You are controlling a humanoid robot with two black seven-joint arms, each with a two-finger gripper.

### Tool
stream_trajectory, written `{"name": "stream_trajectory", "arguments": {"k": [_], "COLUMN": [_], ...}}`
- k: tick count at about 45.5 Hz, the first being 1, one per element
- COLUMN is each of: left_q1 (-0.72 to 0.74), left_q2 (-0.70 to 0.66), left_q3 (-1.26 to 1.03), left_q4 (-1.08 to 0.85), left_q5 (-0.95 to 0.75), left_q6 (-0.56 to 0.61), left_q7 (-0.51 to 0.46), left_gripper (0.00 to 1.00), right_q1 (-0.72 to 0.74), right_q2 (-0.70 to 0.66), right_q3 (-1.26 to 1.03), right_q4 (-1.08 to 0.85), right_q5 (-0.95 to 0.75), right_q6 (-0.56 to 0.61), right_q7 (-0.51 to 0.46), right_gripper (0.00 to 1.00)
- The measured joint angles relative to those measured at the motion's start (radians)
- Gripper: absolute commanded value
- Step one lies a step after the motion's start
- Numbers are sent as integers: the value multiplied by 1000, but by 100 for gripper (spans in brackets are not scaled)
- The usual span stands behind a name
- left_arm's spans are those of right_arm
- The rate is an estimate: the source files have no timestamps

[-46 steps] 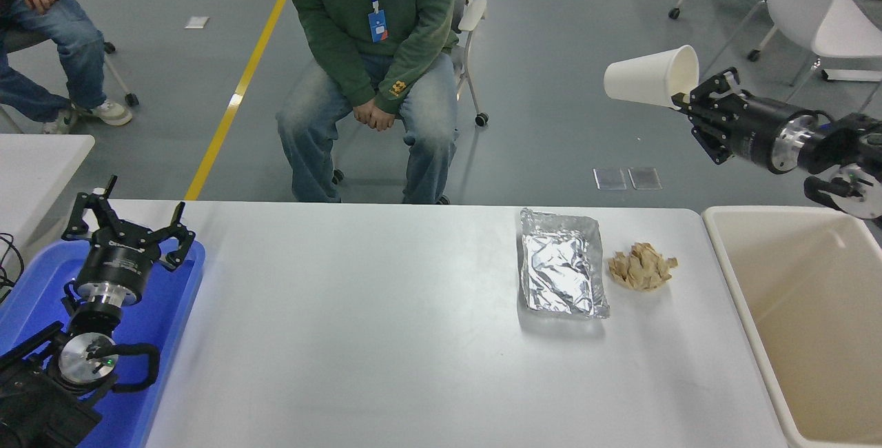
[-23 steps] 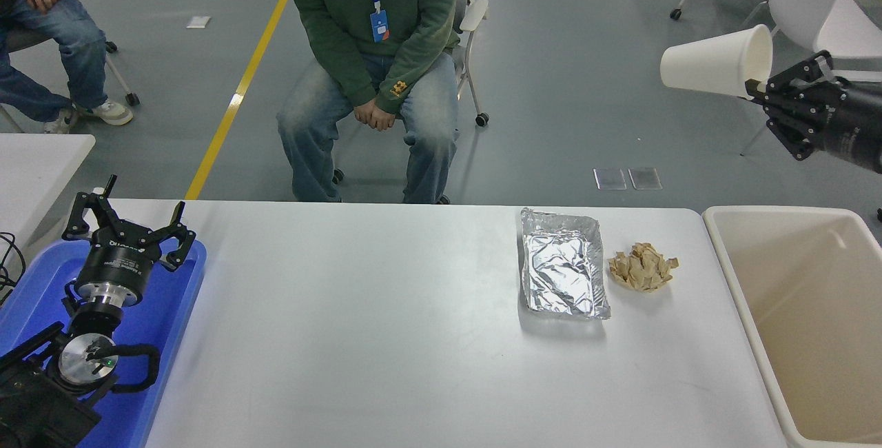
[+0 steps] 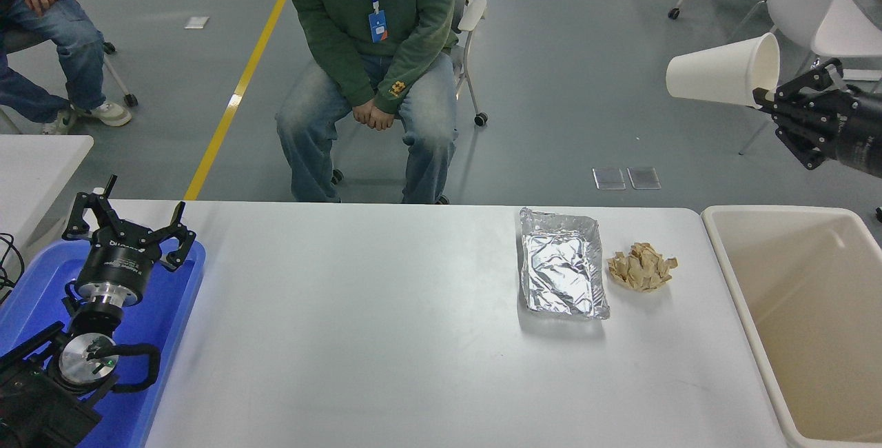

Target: Clean the table surface

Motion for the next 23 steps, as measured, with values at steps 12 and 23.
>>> {"name": "stream_trajectory", "arguments": {"k": [12,23], "left_q1": [0,0], "left_q2": [0,0], "left_q3": [0,0], "left_q4": [0,0], "left_q5": [0,0], "left_q6": [0,0], "left_q7": [0,0], "left_gripper": [100,100], "right_q1": [-20,-63], "right_q2": [2,5], "right_q3": [-5,-8], "right_q4": [-113,-262], "right_q5": [-11,-29], "right_q6": [-2,-4], "right_q7": [0,0], "right_gripper": [0,0]}}
